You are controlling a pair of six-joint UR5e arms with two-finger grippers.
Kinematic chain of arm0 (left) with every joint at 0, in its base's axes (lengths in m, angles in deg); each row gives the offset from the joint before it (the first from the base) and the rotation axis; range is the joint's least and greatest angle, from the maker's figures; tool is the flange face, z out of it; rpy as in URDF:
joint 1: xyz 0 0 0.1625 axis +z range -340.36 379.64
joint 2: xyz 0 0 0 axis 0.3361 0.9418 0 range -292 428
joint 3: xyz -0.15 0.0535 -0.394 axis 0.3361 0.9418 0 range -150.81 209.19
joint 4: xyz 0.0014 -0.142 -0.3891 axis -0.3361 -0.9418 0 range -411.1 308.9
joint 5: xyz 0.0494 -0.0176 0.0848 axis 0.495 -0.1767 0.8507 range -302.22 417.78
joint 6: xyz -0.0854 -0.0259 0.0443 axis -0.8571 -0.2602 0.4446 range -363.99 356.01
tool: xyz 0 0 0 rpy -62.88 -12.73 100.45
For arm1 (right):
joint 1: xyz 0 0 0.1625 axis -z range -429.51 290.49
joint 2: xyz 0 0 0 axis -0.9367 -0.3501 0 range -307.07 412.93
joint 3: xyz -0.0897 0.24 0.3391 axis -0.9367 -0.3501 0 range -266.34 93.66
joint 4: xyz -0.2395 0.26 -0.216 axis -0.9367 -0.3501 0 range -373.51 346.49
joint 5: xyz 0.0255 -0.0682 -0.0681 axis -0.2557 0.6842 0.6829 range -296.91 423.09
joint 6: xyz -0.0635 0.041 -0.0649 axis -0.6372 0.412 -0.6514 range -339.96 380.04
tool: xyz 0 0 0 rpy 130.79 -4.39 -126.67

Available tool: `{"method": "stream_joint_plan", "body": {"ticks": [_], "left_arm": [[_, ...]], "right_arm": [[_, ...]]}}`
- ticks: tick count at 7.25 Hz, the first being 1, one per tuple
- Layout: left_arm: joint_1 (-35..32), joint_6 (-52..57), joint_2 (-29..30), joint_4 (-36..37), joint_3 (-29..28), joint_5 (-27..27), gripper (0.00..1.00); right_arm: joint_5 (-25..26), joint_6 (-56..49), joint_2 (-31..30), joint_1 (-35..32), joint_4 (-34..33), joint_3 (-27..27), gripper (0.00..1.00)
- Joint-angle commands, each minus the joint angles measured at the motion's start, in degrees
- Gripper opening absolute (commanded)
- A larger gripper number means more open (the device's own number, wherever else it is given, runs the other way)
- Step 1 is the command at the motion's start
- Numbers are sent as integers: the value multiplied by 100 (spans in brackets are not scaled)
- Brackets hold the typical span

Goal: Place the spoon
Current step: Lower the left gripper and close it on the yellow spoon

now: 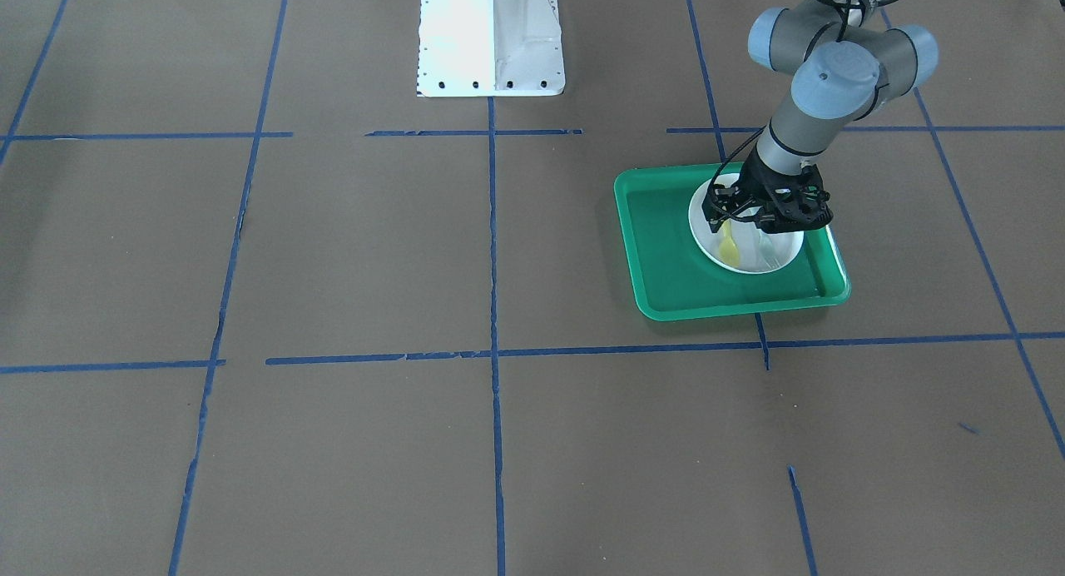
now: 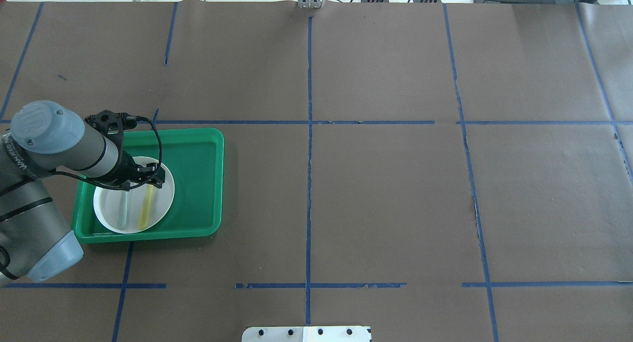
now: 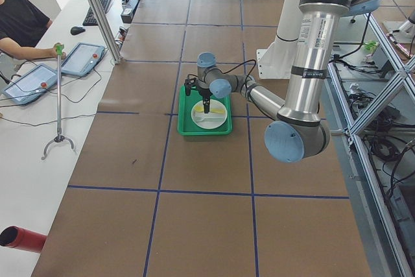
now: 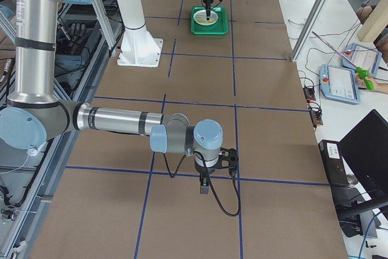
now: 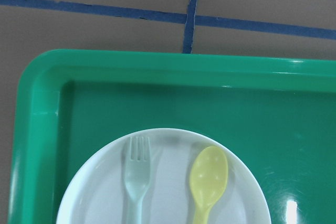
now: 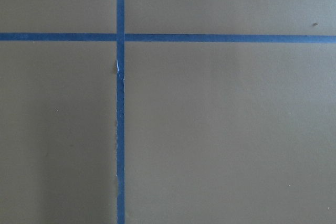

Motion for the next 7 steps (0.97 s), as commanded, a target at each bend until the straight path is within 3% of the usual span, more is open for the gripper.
{"method": "stream_joint_plan", "body": {"ticks": [1, 7], "left_arm": [[51, 11, 8, -98, -112, 1, 67], [104, -6, 0, -407, -271, -8, 62]], "right_arm": [[0, 0, 0, 0, 0, 0, 100], [0, 0, 0, 0, 0, 0, 100]]}}
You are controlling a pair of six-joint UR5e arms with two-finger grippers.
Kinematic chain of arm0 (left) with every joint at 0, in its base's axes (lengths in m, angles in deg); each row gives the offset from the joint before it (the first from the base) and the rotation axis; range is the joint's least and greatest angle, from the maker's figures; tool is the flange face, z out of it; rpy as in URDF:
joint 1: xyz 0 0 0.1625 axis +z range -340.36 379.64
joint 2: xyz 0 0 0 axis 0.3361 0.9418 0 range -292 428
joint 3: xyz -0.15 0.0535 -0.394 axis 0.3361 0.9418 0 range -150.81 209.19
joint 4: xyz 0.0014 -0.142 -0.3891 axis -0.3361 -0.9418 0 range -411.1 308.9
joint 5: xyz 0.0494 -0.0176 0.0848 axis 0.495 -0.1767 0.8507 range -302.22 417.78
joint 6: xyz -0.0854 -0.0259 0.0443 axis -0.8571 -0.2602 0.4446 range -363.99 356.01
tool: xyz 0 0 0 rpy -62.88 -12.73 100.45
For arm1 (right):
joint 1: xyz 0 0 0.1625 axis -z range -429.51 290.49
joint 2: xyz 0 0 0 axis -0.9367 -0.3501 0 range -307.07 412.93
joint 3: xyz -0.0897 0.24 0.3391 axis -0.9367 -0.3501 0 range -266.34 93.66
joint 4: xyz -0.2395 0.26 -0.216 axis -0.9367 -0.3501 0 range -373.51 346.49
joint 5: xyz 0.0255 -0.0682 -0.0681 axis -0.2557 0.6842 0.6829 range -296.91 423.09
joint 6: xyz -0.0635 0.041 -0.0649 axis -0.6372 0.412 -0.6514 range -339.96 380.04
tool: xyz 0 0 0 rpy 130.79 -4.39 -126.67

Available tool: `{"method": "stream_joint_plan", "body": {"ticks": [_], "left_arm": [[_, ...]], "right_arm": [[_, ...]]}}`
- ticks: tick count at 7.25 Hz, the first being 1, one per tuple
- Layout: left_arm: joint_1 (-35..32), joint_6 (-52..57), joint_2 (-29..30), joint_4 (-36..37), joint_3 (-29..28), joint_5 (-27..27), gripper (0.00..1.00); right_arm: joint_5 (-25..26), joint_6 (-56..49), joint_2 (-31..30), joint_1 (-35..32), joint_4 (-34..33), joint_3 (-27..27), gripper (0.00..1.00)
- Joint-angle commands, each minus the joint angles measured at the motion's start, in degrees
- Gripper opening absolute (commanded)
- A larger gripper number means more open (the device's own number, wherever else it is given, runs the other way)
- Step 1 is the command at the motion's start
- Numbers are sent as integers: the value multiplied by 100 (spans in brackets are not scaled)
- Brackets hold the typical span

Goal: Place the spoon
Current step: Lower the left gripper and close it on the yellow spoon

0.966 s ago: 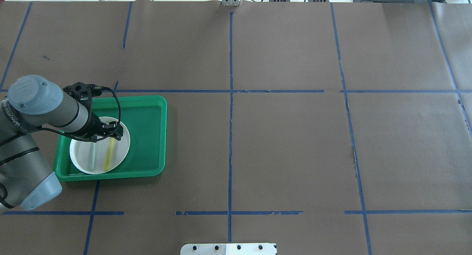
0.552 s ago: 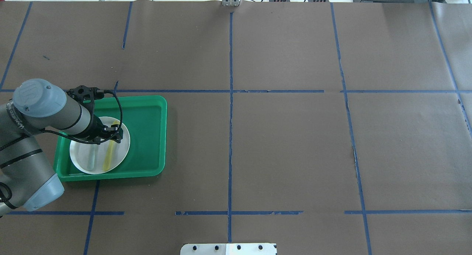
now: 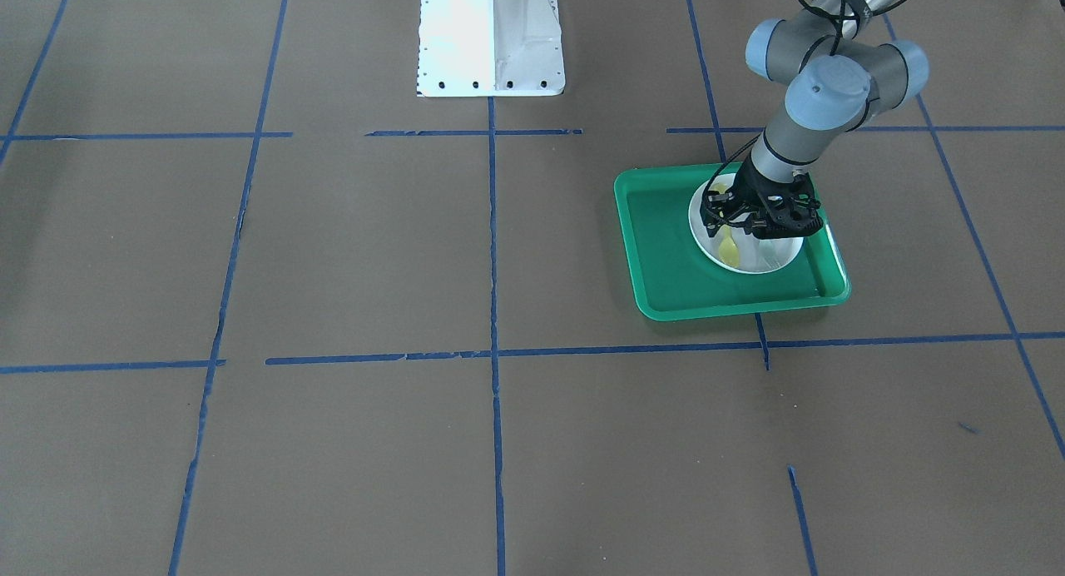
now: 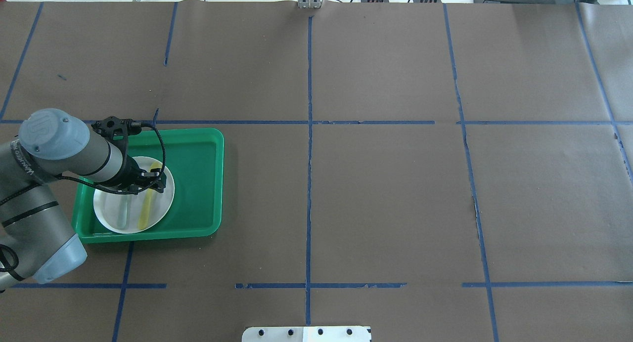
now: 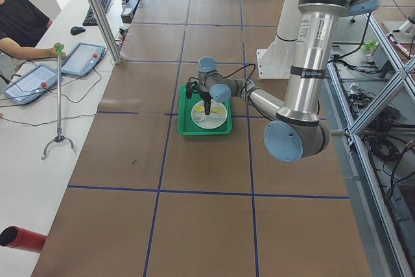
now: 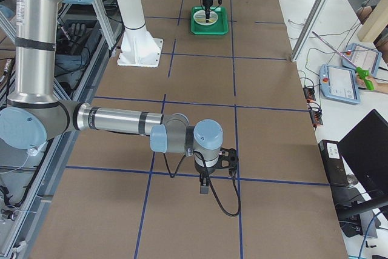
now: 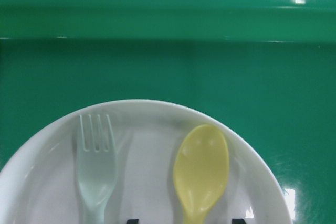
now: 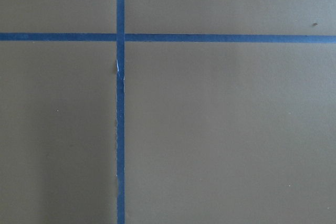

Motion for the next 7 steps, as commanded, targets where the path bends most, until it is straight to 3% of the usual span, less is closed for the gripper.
{"method": "stream_joint_plan", "body": {"ticks": [1, 2, 6, 7], "left_arm": [[40, 2, -3, -7, -2, 0, 61], [40, -6, -3, -7, 7, 0, 57], [23, 46, -64, -7, 59, 0, 3], [-4, 55, -81, 10, 112, 0, 0]], "right_arm": [[0, 0, 0, 0, 0, 0, 100], [0, 0, 0, 0, 0, 0, 100], [0, 0, 0, 0, 0, 0, 100], [0, -8, 0, 0, 9, 0, 100]]}}
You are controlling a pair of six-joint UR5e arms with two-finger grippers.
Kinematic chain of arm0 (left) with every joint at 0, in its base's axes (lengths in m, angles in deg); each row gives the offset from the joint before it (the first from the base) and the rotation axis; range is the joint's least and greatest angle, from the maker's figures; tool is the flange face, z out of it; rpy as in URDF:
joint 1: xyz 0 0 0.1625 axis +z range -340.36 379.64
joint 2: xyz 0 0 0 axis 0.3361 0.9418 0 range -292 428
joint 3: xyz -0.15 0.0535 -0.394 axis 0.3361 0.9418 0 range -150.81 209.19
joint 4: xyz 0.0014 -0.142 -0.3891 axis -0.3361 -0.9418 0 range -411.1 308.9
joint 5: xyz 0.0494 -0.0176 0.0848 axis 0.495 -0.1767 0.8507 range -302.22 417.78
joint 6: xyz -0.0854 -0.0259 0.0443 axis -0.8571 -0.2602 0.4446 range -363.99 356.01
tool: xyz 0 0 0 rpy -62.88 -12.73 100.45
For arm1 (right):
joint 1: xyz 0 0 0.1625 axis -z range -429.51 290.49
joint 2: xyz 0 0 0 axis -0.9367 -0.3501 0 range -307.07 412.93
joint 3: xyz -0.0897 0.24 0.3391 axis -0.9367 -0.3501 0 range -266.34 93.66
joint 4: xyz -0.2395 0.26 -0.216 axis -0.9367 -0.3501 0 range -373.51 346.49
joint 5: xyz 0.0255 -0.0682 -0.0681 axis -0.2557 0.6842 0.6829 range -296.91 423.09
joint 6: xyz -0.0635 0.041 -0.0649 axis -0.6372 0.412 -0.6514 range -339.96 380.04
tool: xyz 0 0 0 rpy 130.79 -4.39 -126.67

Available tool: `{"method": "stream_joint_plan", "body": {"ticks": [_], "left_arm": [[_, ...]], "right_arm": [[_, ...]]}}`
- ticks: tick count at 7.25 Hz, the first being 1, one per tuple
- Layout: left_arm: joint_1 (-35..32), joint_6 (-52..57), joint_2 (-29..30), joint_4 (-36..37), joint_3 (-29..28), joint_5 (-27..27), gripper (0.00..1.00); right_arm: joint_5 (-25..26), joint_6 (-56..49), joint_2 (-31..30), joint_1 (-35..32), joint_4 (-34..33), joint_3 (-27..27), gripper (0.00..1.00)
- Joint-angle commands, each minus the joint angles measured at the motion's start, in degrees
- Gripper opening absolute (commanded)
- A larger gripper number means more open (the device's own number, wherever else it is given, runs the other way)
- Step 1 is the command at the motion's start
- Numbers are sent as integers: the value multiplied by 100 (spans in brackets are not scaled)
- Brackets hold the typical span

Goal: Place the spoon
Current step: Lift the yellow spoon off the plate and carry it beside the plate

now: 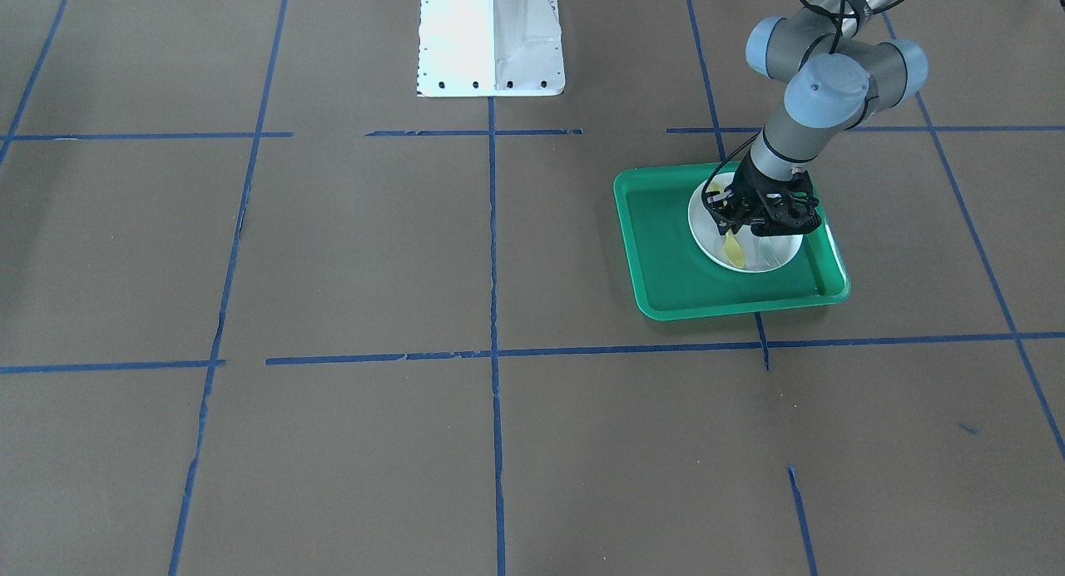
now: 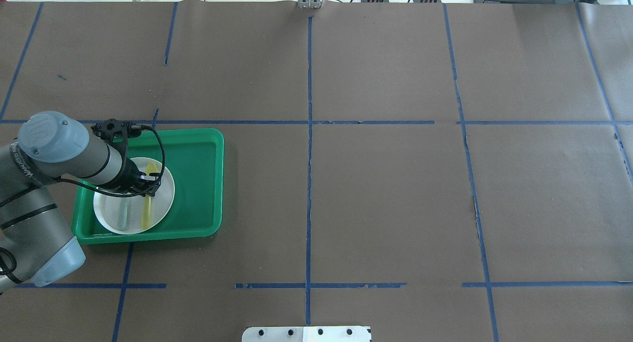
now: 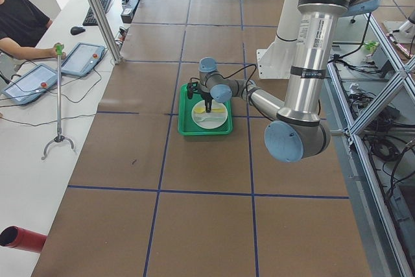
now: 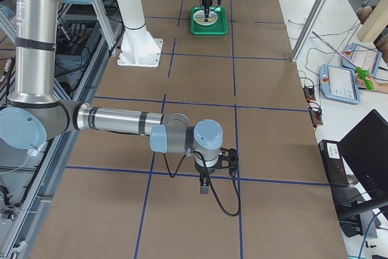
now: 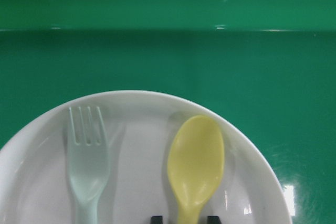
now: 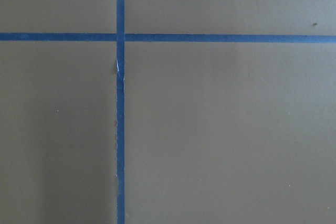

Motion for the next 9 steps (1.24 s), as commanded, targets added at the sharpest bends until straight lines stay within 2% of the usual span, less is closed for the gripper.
{"method": "stream_joint_plan", "body": {"ticks": [1, 2, 4, 5, 7, 8, 9], "left_arm": [[-69, 18, -40, 57, 185, -8, 0], [-174, 35, -66, 249, 483, -26, 0], [-516, 647, 64, 1614, 1238, -44, 0], [-657, 729, 361, 2057, 1337, -44, 0], [-615, 573, 652, 2114, 1094, -61, 0], [-545, 171, 1107, 2079, 666, -70, 0], [-335, -77, 1372, 2070, 496, -70, 0]], "right_arm": [[0, 2, 0, 0, 7, 0, 100], [0, 2, 0, 0, -2, 0, 100], [0, 2, 0, 0, -2, 0, 100], [0, 2, 0, 0, -2, 0, 100], [0, 2, 0, 0, -2, 0, 100], [0, 2, 0, 0, -2, 0, 100], [0, 2, 0, 0, 7, 0, 100]]}}
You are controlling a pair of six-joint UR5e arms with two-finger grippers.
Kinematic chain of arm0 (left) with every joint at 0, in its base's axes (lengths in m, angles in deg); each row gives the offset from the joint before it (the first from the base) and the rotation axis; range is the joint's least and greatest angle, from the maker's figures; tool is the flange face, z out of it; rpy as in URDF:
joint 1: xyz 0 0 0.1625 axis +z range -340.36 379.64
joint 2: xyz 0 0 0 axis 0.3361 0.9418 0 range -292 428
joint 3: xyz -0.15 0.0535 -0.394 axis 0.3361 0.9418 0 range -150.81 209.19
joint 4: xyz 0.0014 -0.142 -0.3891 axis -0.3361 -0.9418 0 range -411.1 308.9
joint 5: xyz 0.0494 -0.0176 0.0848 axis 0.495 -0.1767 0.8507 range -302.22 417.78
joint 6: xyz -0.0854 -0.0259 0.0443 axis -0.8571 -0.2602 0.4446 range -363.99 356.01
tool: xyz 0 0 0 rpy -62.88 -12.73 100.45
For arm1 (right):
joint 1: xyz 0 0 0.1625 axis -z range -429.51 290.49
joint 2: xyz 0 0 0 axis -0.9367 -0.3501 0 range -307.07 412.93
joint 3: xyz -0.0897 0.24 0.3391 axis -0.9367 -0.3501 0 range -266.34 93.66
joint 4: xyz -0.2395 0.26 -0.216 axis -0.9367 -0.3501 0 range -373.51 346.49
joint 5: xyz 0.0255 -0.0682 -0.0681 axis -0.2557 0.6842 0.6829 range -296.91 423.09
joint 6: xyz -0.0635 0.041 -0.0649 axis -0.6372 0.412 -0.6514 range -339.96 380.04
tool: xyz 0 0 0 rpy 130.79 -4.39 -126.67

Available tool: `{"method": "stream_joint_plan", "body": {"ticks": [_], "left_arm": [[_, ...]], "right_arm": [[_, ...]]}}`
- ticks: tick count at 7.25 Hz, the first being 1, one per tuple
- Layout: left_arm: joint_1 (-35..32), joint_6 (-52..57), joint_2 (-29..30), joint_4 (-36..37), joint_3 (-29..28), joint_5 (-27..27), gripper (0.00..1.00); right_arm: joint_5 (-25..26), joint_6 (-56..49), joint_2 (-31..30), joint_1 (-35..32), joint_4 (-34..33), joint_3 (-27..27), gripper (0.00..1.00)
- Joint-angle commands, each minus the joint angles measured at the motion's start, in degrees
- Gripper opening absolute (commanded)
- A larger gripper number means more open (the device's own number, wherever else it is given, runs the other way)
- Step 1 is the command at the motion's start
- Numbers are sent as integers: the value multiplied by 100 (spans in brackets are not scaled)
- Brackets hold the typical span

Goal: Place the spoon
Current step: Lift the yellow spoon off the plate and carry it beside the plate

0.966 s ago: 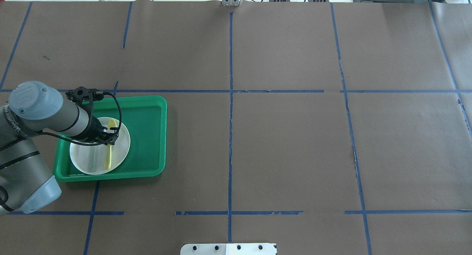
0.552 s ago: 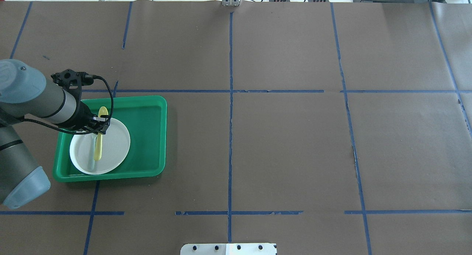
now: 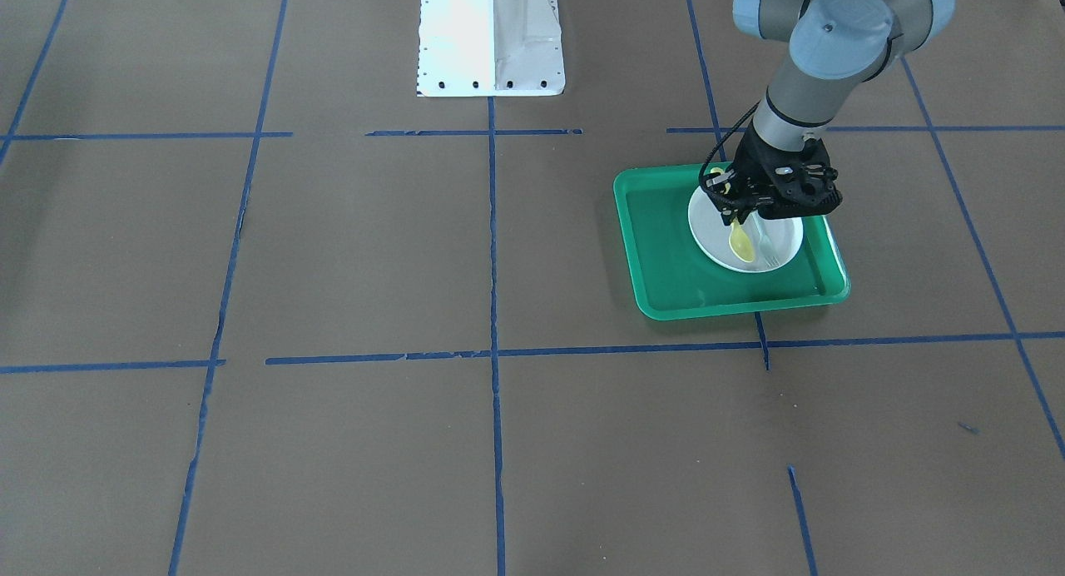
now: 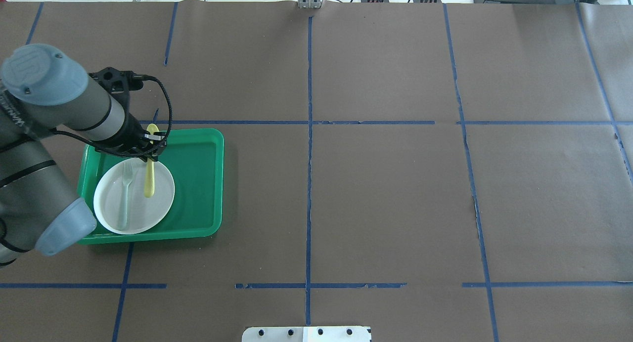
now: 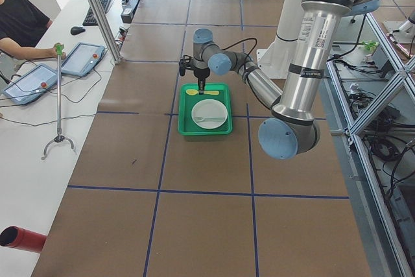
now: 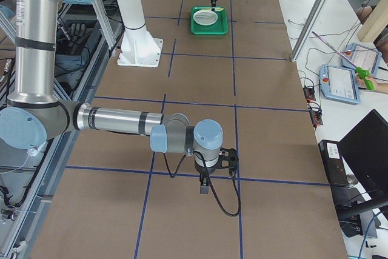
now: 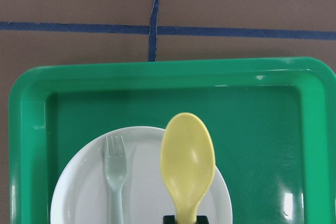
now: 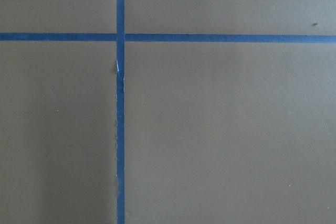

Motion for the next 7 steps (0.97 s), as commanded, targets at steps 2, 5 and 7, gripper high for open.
{"method": "stream_joint_plan", "body": {"ticks": [2, 5, 7], "left_arm": [[410, -459, 374, -207, -369, 39, 0], [576, -756, 331, -935, -896, 48, 0], [831, -811, 356, -1079, -1108, 66, 0]], "right_arm": [[0, 0, 0, 0, -2, 0, 100], [0, 0, 0, 0, -2, 0, 100], [0, 0, 0, 0, -2, 0, 100]]}}
